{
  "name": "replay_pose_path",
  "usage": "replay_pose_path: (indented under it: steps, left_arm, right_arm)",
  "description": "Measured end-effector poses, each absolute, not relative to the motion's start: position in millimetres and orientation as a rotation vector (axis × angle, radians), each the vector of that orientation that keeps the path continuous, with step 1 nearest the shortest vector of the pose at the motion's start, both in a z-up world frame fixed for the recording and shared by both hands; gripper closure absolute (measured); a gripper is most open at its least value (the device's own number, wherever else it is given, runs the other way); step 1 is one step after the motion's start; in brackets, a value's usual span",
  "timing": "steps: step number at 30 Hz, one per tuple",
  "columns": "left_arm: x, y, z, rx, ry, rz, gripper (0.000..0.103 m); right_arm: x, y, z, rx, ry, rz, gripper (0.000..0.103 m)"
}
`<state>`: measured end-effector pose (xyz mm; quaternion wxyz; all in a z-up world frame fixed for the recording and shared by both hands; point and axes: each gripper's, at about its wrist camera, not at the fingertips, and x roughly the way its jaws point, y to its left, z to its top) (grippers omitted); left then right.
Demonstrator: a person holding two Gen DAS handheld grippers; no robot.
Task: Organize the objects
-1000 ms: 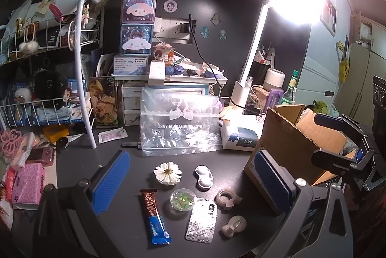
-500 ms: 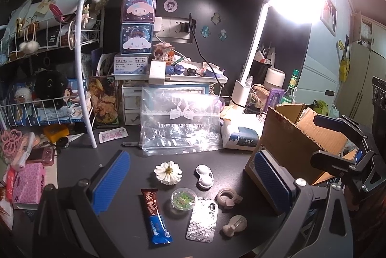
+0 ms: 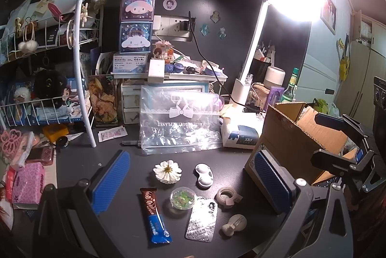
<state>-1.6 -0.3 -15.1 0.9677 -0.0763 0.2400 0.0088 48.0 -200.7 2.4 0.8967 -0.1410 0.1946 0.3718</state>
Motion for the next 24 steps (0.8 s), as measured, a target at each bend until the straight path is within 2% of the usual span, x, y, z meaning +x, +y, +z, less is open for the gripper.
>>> replay_pose_path:
  steps: [6,10,11,13,17,19,24]
  left_arm:
    - [-2.0,13.5,-19.9,-0.151,0.495,0.044,0.000]
    - [-3.8,33.0,-28.0,-0.150,0.511,0.075,0.000]
    - [-4.7,38.3,-31.2,-0.151,0.517,0.078,0.000]
    - [-7.3,47.0,-38.8,-0.160,0.521,0.076,0.000]
    - [-9.9,58.5,-59.5,-0.188,0.546,0.038,0.000]
    - [-10.8,60.5,-69.0,-0.193,0.559,0.020,0.000]
    - [-9.8,64.5,-92.2,-0.227,0.625,-0.039,0.001]
  right_arm:
    - [19.6,-196.6,9.0,-0.351,0.244,0.819,0.000]
    - [-9.3,-169.9,10.2,-0.410,0.243,0.904,0.001]
    - [-15.1,-161.6,7.3,-0.415,0.248,0.934,0.003]
    - [-20.4,-149.4,-0.2,-0.404,0.277,0.984,0.018]
    - [-19.6,-125.3,-33.9,-0.430,0.371,1.036,0.023]
    - [-15.1,-120.2,-56.8,-0.404,0.433,1.020,0.032]
    - [2.2,-132.7,-108.8,-0.397,0.529,0.868,0.035]
